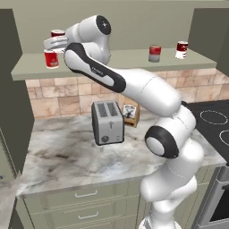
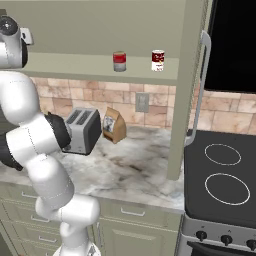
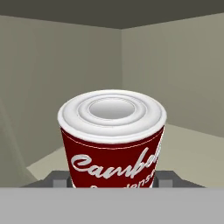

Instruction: Stack two cans on top of the other two cans in the cabinet.

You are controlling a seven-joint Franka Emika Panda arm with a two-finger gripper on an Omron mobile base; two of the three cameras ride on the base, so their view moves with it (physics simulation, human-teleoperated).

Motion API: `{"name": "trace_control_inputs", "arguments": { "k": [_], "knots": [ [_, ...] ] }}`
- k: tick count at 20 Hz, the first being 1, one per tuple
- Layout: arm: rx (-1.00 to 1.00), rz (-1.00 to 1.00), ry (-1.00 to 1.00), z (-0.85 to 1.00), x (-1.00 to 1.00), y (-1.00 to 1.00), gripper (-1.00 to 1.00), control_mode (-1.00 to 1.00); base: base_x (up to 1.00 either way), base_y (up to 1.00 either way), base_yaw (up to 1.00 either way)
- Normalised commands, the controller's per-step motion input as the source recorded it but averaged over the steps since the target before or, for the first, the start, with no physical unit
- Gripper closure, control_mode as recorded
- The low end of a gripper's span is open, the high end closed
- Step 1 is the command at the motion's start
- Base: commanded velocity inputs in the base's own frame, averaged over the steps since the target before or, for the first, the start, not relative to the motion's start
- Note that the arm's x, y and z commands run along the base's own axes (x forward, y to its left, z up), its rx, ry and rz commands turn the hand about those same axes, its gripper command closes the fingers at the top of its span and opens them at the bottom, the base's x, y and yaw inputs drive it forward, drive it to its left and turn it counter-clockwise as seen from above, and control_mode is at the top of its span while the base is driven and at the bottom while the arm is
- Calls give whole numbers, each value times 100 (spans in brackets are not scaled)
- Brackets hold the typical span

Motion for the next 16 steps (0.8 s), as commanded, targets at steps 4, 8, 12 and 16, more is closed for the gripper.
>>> {"name": "trace_control_inputs", "arguments": {
  "k": [4,8,12,16],
  "knots": [
    [-1,0,0,3,24,18,100,-100,0,0,0],
    [-3,0,0,0,19,16,100,-100,0,0,0],
    [0,0,1,0,20,14,100,-100,0,0,0],
    [0,0,1,0,17,12,100,-100,0,0,0]
  ]
}}
